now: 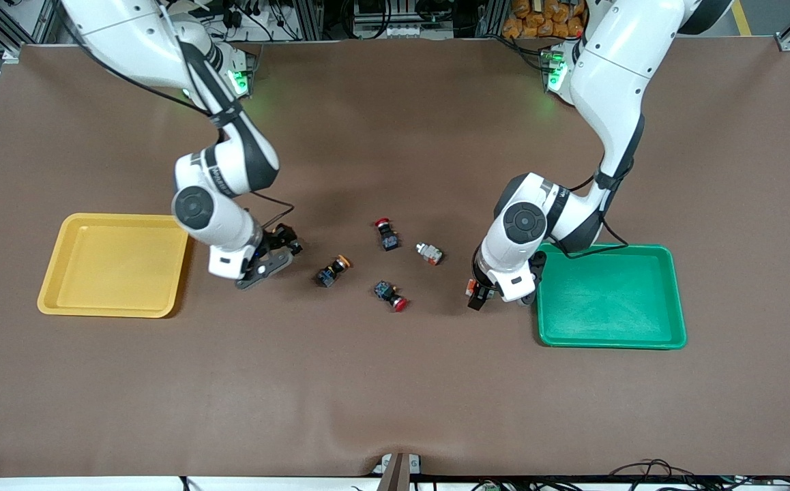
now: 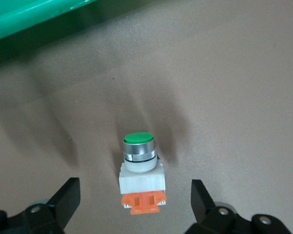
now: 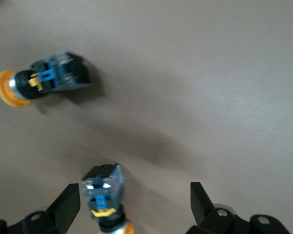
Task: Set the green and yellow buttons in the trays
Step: 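Grasp the green button with the left gripper while the right gripper grasps the yellow button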
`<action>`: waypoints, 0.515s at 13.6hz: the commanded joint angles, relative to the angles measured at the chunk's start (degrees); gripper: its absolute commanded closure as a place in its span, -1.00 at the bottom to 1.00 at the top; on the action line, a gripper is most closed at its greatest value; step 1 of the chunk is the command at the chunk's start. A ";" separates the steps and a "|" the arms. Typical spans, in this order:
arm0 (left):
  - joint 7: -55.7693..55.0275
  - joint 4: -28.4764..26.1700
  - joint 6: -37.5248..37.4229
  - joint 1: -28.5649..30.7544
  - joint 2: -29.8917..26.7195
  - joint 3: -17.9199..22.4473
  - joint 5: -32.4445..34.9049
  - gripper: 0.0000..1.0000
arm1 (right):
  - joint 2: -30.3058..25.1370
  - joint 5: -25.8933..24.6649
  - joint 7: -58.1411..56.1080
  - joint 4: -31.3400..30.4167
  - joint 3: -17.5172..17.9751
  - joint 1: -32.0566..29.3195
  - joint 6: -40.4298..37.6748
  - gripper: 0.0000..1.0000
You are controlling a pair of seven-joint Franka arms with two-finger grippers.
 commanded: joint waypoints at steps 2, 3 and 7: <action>-1.04 0.29 1.38 -0.16 0.84 -0.23 -0.47 -1.00 | -2.19 0.33 0.35 -3.35 -0.64 2.14 1.37 -1.00; -1.04 0.46 1.38 -0.16 1.19 -0.23 -0.47 -1.00 | -2.02 0.33 0.35 -3.35 -0.64 2.41 1.46 -1.00; -1.04 0.55 2.96 -0.07 2.24 -0.23 -0.47 -0.87 | -1.05 0.25 0.35 -4.23 -0.64 2.94 1.46 -1.00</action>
